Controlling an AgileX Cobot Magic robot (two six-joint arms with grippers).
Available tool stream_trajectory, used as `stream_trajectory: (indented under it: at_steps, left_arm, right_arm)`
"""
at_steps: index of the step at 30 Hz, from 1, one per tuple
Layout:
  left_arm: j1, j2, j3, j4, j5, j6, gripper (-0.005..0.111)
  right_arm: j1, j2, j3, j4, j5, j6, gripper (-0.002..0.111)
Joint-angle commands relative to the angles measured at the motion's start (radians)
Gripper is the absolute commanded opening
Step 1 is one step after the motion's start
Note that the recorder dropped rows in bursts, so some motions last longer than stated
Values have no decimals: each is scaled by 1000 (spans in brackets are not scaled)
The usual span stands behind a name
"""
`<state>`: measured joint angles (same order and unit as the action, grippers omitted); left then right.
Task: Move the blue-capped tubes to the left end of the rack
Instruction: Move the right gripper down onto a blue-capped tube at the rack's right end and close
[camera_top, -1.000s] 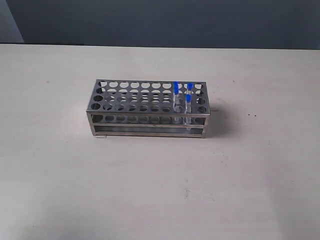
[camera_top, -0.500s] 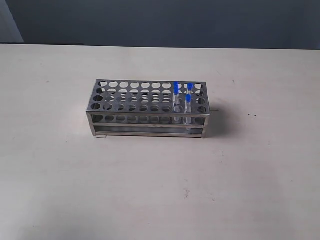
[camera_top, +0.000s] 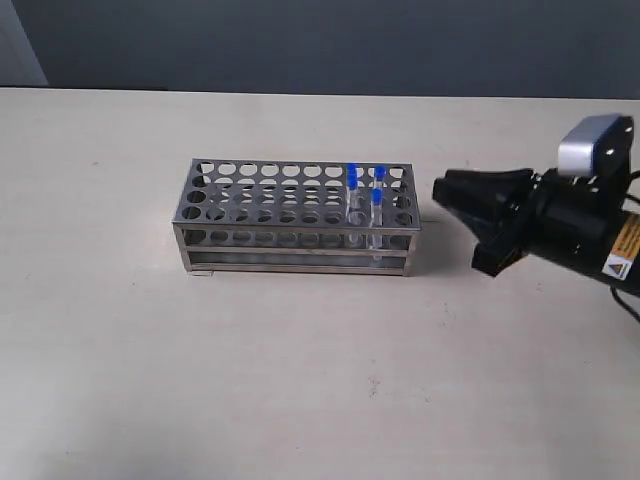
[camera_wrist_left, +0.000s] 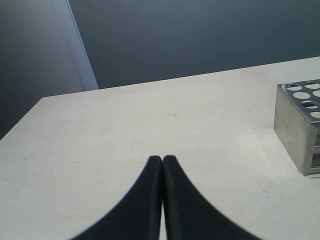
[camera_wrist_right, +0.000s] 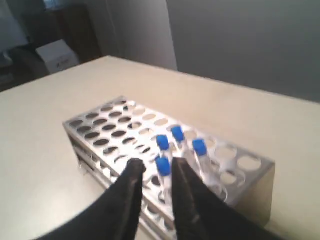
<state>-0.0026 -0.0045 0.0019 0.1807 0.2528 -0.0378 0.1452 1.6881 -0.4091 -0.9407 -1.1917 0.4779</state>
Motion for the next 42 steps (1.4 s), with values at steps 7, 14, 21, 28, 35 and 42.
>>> stream_trajectory:
  at_steps: [7,14,21,28,35,42]
  left_arm:
    - [-9,4,-2,0,-13,-3,0]
    - [-9,4,-2,0,-13,-3,0]
    - [-9,4,-2,0,-13,-3,0]
    - [-9,4,-2,0,-13,-3,0]
    - [-9,4,-2,0,-13,-3,0]
    - [-9,4,-2,0,-13,-3,0]
  right_arm:
    - [152,153,-121,29,-8,-112,47]
    - [265,153,-224,172,169,-157,47]
    - [269,153,-237,224,221,-168,47]
    - [269,262,-237,240,159,-168,47]
    - [269,312,-237,277,117,-172,47]
    - [274,312,-237,297,121,-172,0]
